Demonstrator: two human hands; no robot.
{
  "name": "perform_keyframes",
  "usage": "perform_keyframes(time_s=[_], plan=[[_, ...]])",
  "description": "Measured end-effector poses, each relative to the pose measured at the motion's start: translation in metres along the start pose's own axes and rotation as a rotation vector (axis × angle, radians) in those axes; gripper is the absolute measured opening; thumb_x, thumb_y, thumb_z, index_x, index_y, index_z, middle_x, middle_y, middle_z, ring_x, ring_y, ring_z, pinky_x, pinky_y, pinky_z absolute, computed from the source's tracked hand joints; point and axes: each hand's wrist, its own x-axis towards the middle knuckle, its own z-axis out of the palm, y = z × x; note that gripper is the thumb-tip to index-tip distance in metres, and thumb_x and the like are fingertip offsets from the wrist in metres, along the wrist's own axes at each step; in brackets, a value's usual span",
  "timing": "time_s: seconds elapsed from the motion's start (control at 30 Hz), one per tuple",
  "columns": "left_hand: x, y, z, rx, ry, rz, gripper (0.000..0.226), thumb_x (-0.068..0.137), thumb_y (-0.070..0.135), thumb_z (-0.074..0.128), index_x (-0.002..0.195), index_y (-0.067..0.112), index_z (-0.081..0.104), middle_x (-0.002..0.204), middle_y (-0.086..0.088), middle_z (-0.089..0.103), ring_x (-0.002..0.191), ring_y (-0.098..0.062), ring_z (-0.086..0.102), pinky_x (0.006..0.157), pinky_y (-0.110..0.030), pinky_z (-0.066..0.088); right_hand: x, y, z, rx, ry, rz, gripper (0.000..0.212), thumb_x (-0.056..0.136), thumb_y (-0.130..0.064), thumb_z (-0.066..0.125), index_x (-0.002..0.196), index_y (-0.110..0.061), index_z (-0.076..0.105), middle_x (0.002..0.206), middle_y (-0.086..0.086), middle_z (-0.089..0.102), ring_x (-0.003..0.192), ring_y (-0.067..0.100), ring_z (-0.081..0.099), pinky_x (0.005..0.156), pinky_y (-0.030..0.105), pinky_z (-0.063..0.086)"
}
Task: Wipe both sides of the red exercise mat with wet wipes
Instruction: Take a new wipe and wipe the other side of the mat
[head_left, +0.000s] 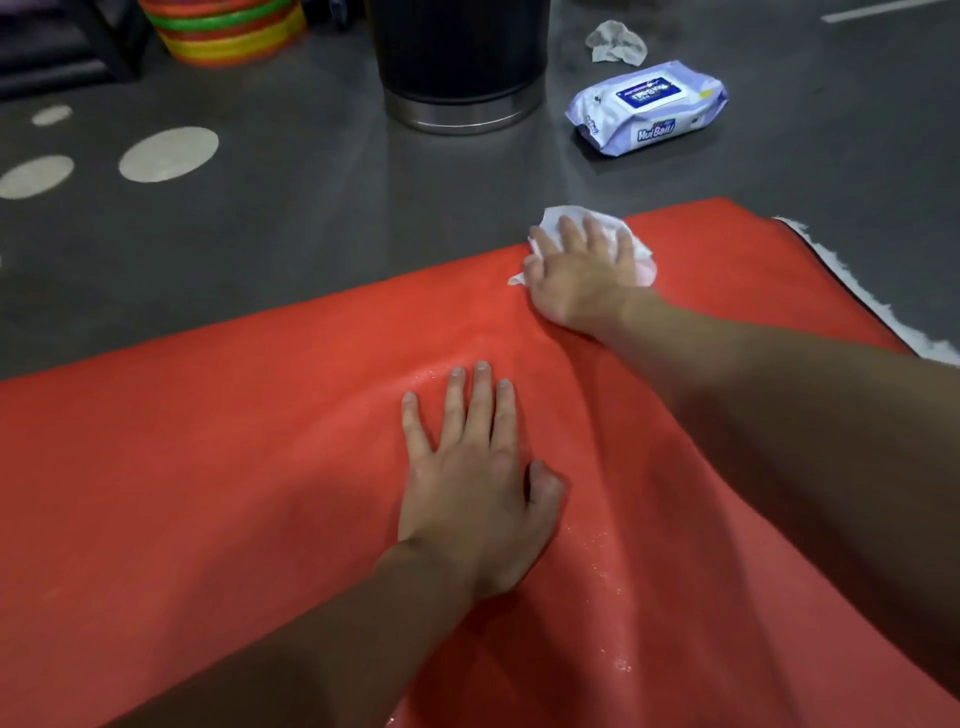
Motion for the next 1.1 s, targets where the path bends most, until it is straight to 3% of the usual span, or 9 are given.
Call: perform_keyframes(time_s=[0.17, 0.3, 0.47, 0.53, 0.63, 0.77, 0.93, 1.03, 1.1], plan=[[-0.002, 0.000, -0.002, -0.052, 0.046, -0.001, 0.082, 0.085, 0.050, 0.017, 0.157, 0.010, 0.011, 0.165, -0.007, -0.002, 0.151, -0.022, -0.012, 0.118, -0.059, -0.007, -0.040, -0.028, 0.013, -0.100, -0.014, -0.561, 0.056, 0.102, -0.049, 0.009, 0.156, -0.037, 0.012, 0.166, -0.005, 0.000, 0.153, 0.019, -0.002, 0.122, 0.049, -0.002], [-0.003, -0.002, 0.002, -0.173, 0.119, -0.014, 0.087, 0.079, 0.047, 0.017, 0.157, 0.008, 0.013, 0.166, -0.003, 0.000, 0.152, -0.015, -0.007, 0.120, -0.055, -0.005, -0.024, -0.004, 0.005, -0.053, -0.034, -0.181, 0.055, 0.103, -0.047, 0.014, 0.156, -0.038, 0.006, 0.167, -0.002, -0.003, 0.152, 0.023, -0.007, 0.121, 0.050, -0.006], [-0.004, -0.004, 0.002, -0.269, 0.182, -0.001, 0.085, 0.082, 0.048, 0.018, 0.157, 0.009, 0.007, 0.165, 0.001, -0.007, 0.150, -0.008, -0.011, 0.121, -0.052, -0.003, -0.077, -0.025, 0.017, -0.115, -0.021, -0.635, 0.061, 0.097, -0.047, 0.007, 0.157, -0.036, 0.012, 0.166, 0.002, 0.001, 0.152, 0.028, 0.002, 0.121, 0.051, 0.001], [-0.004, -0.005, 0.002, -0.276, 0.181, -0.009, 0.084, 0.082, 0.048, 0.015, 0.157, 0.010, 0.007, 0.165, 0.001, -0.007, 0.150, -0.008, -0.010, 0.121, -0.051, -0.004, -0.063, -0.006, 0.007, -0.107, 0.008, -0.470, 0.056, 0.101, -0.046, 0.011, 0.156, -0.037, 0.014, 0.166, 0.002, 0.005, 0.152, 0.027, 0.006, 0.121, 0.049, 0.000], [-0.003, -0.005, 0.003, -0.286, 0.193, -0.017, 0.082, 0.084, 0.048, 0.011, 0.157, 0.011, 0.007, 0.165, 0.001, -0.006, 0.150, -0.008, -0.010, 0.121, -0.050, -0.004, -0.070, -0.013, 0.009, -0.097, -0.061, -0.208, 0.058, 0.101, -0.049, 0.008, 0.156, -0.037, 0.000, 0.166, 0.001, -0.009, 0.152, 0.029, -0.009, 0.120, 0.052, -0.007], [-0.004, -0.006, 0.003, -0.290, 0.184, -0.004, 0.081, 0.085, 0.048, 0.008, 0.157, 0.011, 0.008, 0.165, 0.002, -0.006, 0.150, -0.006, -0.011, 0.121, -0.049, -0.007, -0.120, -0.018, 0.022, -0.125, -0.078, -0.606, 0.079, 0.082, -0.055, -0.011, 0.157, -0.033, 0.002, 0.166, 0.000, -0.005, 0.152, 0.027, -0.004, 0.121, 0.050, -0.003], [-0.003, -0.006, 0.003, -0.301, 0.201, -0.021, 0.079, 0.087, 0.048, 0.006, 0.157, 0.012, 0.012, 0.166, 0.002, -0.002, 0.151, -0.008, -0.006, 0.121, -0.048, -0.006, -0.104, 0.002, 0.012, -0.105, -0.052, -0.195, 0.060, 0.098, -0.050, 0.008, 0.157, -0.037, 0.002, 0.166, 0.001, -0.006, 0.152, 0.029, -0.006, 0.121, 0.050, -0.007], [-0.003, -0.006, 0.003, -0.300, 0.185, -0.021, 0.080, 0.086, 0.047, 0.003, 0.157, 0.013, 0.010, 0.165, 0.003, -0.003, 0.150, -0.006, -0.009, 0.121, -0.047, -0.007, -0.149, -0.020, 0.022, -0.132, -0.064, -0.493, 0.070, 0.089, -0.047, 0.000, 0.157, -0.031, -0.006, 0.166, 0.002, -0.010, 0.152, 0.030, -0.009, 0.120, 0.053, -0.005], [-0.003, -0.006, 0.003, -0.303, 0.190, -0.019, 0.079, 0.086, 0.047, 0.003, 0.157, 0.013, 0.010, 0.166, 0.003, -0.001, 0.150, -0.006, -0.007, 0.121, -0.048, -0.006, -0.155, -0.003, 0.018, -0.074, -0.044, -0.634, 0.069, 0.091, -0.047, 0.005, 0.158, -0.031, 0.008, 0.166, 0.000, 0.007, 0.152, 0.025, 0.007, 0.122, 0.051, 0.005]])
